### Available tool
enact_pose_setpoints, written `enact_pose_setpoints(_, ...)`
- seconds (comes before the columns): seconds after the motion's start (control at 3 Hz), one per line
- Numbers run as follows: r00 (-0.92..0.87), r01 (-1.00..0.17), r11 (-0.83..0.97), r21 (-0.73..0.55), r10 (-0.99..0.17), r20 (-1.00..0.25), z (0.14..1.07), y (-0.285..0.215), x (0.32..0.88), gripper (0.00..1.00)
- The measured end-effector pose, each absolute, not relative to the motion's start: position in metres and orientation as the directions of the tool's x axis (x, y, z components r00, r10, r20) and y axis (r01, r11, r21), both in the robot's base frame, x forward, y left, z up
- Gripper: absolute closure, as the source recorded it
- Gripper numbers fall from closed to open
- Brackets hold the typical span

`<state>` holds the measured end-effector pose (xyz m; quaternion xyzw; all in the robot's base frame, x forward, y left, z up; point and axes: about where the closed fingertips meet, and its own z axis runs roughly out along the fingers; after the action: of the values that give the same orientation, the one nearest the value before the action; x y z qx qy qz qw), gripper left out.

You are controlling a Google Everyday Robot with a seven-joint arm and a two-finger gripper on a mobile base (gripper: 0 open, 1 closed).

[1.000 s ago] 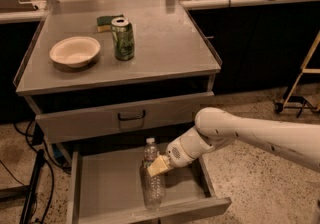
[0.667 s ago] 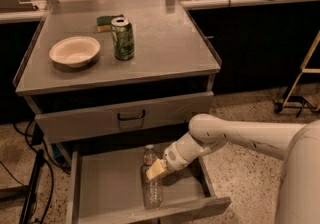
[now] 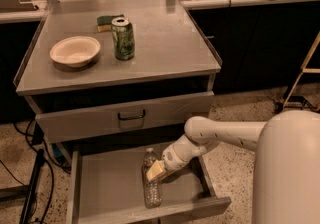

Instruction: Place water bottle into middle drawer

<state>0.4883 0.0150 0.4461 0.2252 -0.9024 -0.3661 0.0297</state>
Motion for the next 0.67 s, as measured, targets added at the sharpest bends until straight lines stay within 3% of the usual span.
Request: enact_pose_setpoints(0.67,-0.901,-0.344,0.655,0.673,-0.432,-0.04,0.408,0.017,0.494,1.0)
